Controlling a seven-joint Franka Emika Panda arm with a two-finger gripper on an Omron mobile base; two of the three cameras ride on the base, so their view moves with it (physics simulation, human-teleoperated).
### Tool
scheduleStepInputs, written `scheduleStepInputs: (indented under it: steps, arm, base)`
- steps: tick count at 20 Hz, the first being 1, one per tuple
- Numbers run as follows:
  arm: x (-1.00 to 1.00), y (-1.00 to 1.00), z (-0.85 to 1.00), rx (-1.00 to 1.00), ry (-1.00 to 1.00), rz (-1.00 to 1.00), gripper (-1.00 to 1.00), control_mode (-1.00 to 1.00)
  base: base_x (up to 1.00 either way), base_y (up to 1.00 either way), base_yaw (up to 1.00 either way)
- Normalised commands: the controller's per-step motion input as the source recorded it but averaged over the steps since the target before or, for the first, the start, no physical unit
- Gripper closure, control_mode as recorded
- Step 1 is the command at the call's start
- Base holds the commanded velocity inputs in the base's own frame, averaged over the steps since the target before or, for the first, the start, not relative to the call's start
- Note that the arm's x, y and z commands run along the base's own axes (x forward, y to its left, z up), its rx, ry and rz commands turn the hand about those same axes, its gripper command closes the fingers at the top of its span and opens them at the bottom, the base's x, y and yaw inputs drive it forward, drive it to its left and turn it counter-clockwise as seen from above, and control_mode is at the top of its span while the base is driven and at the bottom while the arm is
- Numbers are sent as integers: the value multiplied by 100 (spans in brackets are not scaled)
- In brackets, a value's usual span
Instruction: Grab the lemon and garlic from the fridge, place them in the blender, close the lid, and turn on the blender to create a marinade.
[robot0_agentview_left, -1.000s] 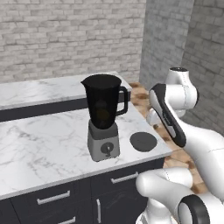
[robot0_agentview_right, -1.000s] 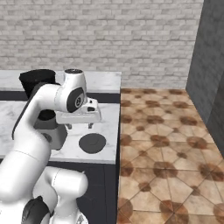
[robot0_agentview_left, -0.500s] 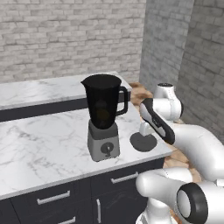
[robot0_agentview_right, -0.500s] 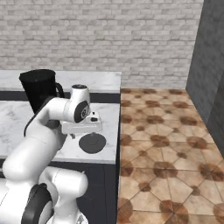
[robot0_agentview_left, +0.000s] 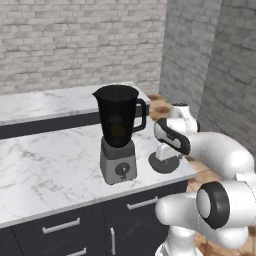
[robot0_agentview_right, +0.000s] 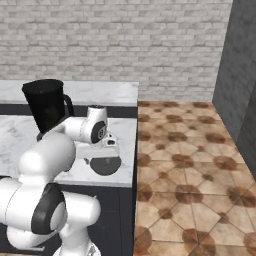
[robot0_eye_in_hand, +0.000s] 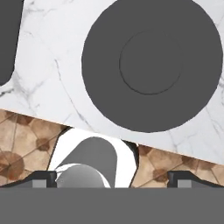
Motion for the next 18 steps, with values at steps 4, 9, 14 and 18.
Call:
scheduleStepInputs:
  steps: [4, 9, 14, 18]
  arm:
    - [45, 0, -26, 0, 2, 0, -100, -100]
    - [42, 0, -20, 0, 0, 0, -100, -100]
    - [13, 0, -37, 0, 0, 0, -100, -100]
    - [30, 0, -25, 0, -1, 0, -100, -100]
  base:
    - [0, 0, 0]
    - [0, 0, 0]
    - [0, 0, 0]
    - [0, 0, 0]
